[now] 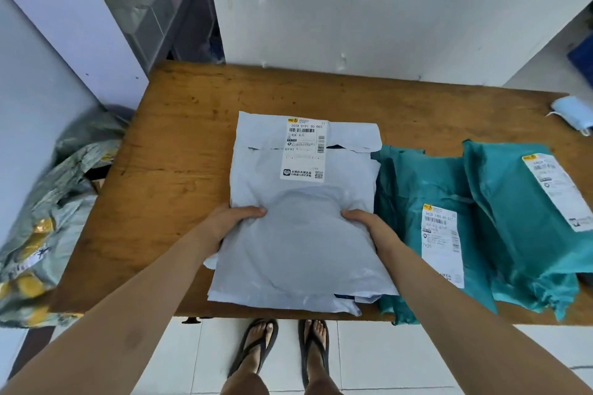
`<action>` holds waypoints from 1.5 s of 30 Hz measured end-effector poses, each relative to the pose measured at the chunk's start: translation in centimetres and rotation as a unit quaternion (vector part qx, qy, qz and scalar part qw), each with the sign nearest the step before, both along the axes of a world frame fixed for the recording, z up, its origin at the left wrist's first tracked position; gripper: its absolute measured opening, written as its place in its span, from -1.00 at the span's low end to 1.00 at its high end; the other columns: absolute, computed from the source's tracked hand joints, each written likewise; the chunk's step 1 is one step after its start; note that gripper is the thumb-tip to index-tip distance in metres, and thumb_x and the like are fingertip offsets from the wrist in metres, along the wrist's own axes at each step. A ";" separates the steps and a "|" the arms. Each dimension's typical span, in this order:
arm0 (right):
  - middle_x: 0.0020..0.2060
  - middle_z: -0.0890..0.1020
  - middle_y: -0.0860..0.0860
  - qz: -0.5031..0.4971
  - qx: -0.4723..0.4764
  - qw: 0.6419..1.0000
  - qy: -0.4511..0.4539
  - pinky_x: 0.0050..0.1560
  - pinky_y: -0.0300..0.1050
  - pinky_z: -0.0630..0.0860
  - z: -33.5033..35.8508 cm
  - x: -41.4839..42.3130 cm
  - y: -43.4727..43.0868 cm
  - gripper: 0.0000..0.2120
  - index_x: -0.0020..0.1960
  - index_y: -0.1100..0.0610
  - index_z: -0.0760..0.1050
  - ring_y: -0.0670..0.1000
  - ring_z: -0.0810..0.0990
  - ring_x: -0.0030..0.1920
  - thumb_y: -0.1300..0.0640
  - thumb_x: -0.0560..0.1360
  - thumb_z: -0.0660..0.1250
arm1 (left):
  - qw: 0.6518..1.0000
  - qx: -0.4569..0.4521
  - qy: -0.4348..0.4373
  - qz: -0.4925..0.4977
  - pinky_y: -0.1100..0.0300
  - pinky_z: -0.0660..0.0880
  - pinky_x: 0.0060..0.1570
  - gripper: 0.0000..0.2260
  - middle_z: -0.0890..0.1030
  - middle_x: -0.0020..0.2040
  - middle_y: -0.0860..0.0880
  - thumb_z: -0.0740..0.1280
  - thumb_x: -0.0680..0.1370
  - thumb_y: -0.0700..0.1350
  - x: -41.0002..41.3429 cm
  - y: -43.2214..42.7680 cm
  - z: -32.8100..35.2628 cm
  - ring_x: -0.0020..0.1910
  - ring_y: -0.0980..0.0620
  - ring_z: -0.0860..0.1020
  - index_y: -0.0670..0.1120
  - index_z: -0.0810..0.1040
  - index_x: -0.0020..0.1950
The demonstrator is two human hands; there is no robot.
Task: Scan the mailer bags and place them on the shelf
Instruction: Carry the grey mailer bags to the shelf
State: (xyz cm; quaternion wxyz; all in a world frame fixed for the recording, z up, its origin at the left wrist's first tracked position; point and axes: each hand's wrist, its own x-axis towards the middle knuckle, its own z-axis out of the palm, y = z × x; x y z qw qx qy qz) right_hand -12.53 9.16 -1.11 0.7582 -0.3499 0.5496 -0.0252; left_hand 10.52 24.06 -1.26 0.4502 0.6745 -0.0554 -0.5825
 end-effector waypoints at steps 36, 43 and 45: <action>-0.24 0.71 0.16 -0.443 -0.455 0.772 -0.028 -0.08 -0.03 0.56 35.4 -68.0 -2.9 -0.82 -0.16 0.12 0.69 0.15 0.67 -0.31 0.04 0.37 0.39 | 0.771 -0.509 -0.047 -0.380 0.27 0.53 -0.35 -0.76 0.71 -0.28 0.07 0.48 0.34 -0.30 -67.0 -31.1 35.5 -0.26 0.09 0.68 -0.05 0.58 -0.08; -0.36 0.70 0.11 -0.474 -0.499 0.725 -0.023 -0.28 -0.13 0.59 36.1 -79.5 -9.5 -0.87 -0.13 0.14 0.63 0.09 0.66 -0.42 0.14 0.45 0.32 | 0.740 -0.525 -0.043 -0.418 0.11 0.55 -0.12 -0.63 0.72 -0.16 -0.01 0.52 0.20 -0.20 -79.9 -40.5 36.3 -0.14 -0.02 0.69 -0.10 0.63 -0.01; -0.49 0.66 0.06 -0.478 -0.522 0.706 -0.015 -0.48 -0.26 0.53 37.0 -82.2 -12.4 -0.78 -0.29 0.13 0.63 0.02 0.62 -0.53 0.21 0.49 0.30 | 0.738 -0.534 -0.036 -0.412 0.11 0.55 -0.12 -0.61 0.72 -0.18 0.01 0.51 0.17 -0.19 -83.0 -43.8 36.9 -0.13 -0.03 0.68 -0.09 0.62 -0.02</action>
